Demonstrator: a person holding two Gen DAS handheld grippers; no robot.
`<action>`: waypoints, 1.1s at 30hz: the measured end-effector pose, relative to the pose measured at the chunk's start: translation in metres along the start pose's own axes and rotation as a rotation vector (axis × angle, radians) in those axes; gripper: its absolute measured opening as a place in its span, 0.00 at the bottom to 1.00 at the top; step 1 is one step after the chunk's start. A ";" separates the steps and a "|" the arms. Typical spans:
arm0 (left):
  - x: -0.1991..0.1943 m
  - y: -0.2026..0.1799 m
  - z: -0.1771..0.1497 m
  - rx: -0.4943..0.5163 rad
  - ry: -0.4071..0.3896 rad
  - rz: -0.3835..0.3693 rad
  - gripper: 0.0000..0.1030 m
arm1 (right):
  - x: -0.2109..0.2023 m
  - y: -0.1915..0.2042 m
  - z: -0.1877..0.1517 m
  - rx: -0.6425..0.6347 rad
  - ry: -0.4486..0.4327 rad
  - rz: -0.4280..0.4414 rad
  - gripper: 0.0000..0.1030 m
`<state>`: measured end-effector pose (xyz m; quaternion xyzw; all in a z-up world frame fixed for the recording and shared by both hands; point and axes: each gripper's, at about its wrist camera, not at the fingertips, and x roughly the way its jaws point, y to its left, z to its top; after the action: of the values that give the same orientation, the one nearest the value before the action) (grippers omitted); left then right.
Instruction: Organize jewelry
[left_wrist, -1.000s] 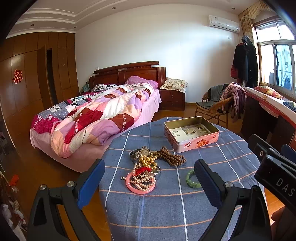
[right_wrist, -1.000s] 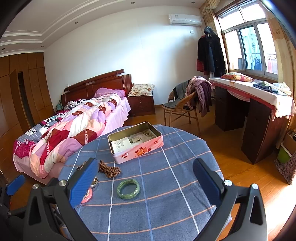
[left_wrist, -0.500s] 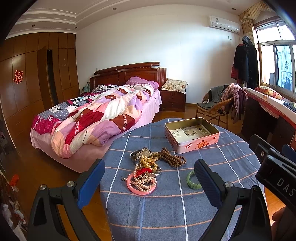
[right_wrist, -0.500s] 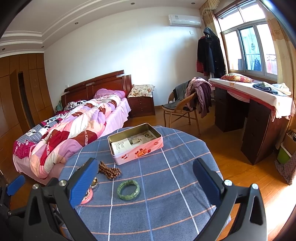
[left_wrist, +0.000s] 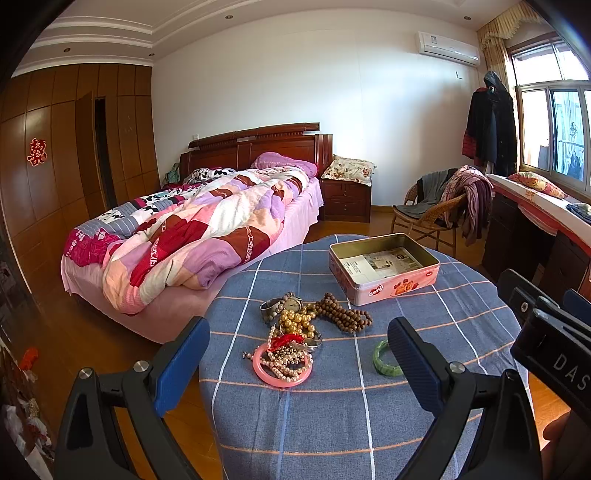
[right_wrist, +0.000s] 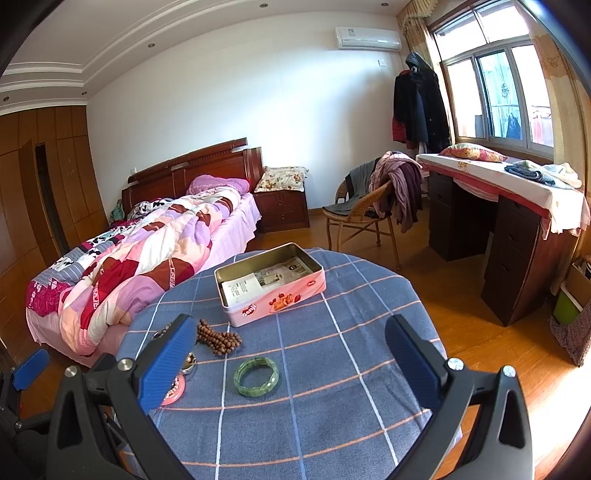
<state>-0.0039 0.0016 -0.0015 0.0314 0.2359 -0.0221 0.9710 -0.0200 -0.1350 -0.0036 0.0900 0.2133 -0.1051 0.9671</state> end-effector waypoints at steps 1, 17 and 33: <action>0.000 0.000 0.000 0.000 0.001 0.000 0.94 | 0.000 0.000 0.000 -0.001 0.000 0.000 1.00; 0.000 0.001 -0.001 -0.001 0.002 -0.001 0.94 | 0.001 -0.002 -0.001 0.002 0.004 0.001 1.00; 0.023 0.000 -0.009 -0.006 0.055 0.002 0.94 | 0.018 -0.006 -0.012 0.006 0.059 -0.011 1.00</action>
<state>0.0124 0.0019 -0.0198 0.0293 0.2628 -0.0194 0.9642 -0.0100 -0.1411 -0.0228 0.0946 0.2421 -0.1085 0.9595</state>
